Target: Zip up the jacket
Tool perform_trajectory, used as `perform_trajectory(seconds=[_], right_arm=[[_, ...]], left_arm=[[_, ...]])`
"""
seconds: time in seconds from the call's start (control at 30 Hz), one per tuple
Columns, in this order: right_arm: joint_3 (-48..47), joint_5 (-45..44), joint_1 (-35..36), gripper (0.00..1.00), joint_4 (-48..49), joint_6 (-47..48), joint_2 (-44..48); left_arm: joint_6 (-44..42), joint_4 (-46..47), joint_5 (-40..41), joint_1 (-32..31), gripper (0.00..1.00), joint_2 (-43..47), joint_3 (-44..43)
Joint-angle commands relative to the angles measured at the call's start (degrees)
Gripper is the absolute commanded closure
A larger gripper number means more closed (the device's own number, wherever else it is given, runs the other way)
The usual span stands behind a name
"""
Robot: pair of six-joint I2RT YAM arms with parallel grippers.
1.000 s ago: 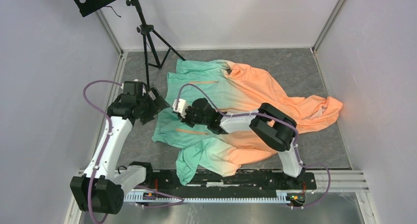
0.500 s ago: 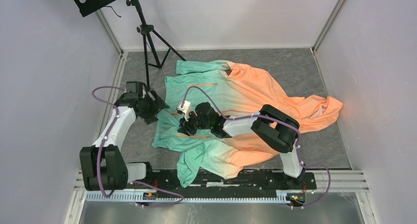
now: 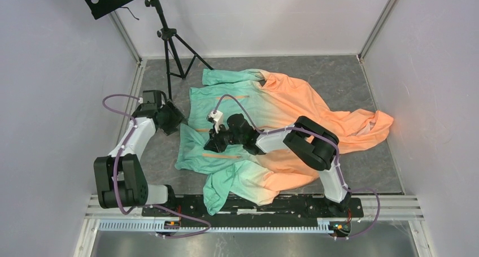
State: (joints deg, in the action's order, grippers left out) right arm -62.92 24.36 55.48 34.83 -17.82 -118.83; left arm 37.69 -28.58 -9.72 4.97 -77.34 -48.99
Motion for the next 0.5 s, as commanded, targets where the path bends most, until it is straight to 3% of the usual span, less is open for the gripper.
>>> perform_trajectory(seconds=[0.0,0.23,0.4,0.47], right_arm=[[-1.46,1.78,-0.01,0.79,1.87,-0.19,-0.52],[0.61,2.38,-1.22,0.86,4.6,-1.67,-0.58],[1.55,3.53,-1.86,0.87,5.6,-2.07,-0.69],[1.72,3.94,-2.17,0.88,5.39,-2.17,-0.55]], left_arm=[[-3.15,2.55,9.19,-1.57,0.38,0.87,-2.44],[-2.46,5.21,9.98,-2.07,0.42,-5.29,-3.59],[-3.55,8.5,0.56,-2.07,0.43,-10.69,-4.63],[-3.81,8.94,-1.66,-2.1,0.5,-11.37,-4.3]])
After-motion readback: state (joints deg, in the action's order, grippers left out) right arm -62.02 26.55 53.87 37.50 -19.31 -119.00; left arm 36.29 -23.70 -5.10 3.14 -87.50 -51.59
